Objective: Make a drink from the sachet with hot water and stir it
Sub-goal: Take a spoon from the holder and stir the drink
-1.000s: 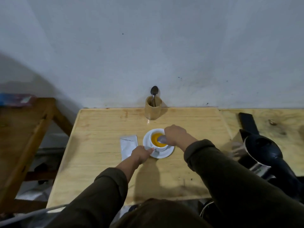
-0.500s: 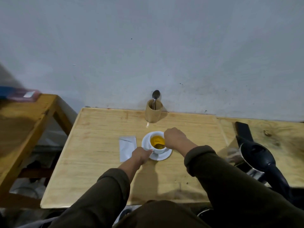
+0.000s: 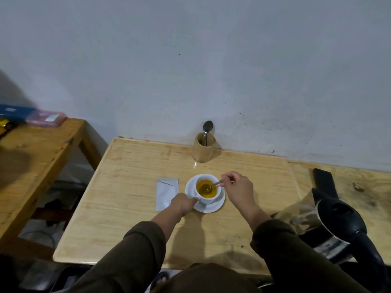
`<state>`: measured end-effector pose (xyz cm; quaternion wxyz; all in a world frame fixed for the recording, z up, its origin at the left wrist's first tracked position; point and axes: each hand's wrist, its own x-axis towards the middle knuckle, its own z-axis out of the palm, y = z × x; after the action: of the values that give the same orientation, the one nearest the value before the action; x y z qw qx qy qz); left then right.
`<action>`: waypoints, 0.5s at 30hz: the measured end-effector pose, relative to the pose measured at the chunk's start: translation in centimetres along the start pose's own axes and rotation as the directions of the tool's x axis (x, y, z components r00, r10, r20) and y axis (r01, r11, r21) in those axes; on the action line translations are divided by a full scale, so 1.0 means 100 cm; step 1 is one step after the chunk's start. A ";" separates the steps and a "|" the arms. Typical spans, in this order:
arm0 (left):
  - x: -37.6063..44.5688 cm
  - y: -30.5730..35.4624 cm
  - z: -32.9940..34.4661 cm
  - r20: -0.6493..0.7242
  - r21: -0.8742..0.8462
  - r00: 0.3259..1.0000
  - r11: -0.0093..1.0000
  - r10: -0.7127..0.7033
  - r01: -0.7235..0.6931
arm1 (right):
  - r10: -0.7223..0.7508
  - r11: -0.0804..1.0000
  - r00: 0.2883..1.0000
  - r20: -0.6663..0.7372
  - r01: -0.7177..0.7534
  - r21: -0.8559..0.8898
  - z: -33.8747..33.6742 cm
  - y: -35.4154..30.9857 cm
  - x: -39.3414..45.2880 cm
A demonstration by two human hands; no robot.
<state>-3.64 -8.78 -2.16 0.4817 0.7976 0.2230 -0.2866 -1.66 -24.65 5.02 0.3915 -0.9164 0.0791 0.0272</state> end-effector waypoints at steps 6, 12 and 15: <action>0.000 0.001 0.001 -0.014 0.021 1.000 1.000 0.011 -0.011 | -0.085 0.996 0.996 -0.041 0.085 -0.006 0.008 0.010 0.005; 0.001 0.001 0.001 -0.019 -0.004 1.000 1.000 0.008 -0.008 | -0.132 0.988 0.991 0.027 0.129 0.085 0.012 0.010 0.006; 0.003 0.001 0.001 -0.025 -0.010 1.000 1.000 0.001 -0.001 | -0.161 0.985 0.986 0.034 0.159 0.068 0.011 0.008 0.008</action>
<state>-3.41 -8.88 -2.31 0.4831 0.7987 0.2301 -0.2752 -0.99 -24.51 3.58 0.4237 -0.9057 -0.0017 0.0111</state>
